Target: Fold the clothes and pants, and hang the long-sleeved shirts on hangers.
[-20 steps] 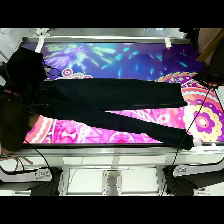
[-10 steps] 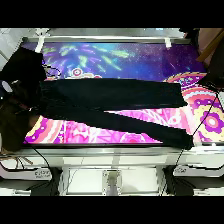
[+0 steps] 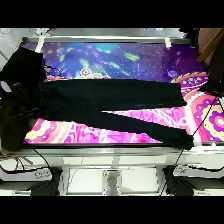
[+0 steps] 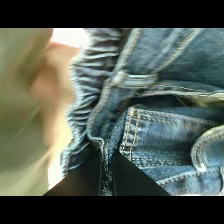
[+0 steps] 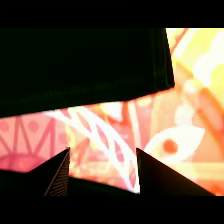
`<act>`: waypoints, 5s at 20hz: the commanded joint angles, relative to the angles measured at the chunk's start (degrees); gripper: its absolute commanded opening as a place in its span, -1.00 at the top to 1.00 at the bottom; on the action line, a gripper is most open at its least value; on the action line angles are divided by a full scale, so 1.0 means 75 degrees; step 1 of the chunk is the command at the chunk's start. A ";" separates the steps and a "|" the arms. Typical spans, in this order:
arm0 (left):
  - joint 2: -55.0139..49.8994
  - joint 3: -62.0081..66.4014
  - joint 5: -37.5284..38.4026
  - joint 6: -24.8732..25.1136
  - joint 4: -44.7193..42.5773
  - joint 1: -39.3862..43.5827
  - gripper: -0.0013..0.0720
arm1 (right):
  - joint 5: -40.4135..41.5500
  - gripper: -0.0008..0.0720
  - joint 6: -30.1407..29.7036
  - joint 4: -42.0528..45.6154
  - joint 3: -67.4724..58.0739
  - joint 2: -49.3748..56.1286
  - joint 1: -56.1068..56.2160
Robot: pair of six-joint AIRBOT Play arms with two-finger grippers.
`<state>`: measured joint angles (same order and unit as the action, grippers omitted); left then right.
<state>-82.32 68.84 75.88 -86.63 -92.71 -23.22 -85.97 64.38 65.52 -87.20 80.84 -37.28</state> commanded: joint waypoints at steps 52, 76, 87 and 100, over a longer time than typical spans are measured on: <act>0.1810 -0.3791 -0.0976 -0.0393 -0.1148 -0.2693 0.90 | 0.0606 -0.30 -0.1536 0.0338 0.5263 -0.0953 -0.4025; 0.1810 -0.3713 -0.1005 -0.0393 -0.0918 -0.2693 -0.58 | 0.1955 -0.27 -0.0845 -0.0087 0.3375 0.1370 -0.0440; 0.1810 -0.3707 -0.0918 -0.0393 -0.0772 -0.2693 -0.34 | 0.1886 0.89 -0.1323 -0.0822 0.3115 0.1338 -0.0201; 0.1830 -0.2841 -0.0484 -0.0184 0.0659 -0.2614 -0.26 | 0.2646 -0.38 -0.0047 -0.0880 0.1687 0.1274 -0.0006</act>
<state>-68.77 47.27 69.58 -89.45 -89.01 -42.96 -64.27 62.37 58.65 -74.13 91.09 -37.47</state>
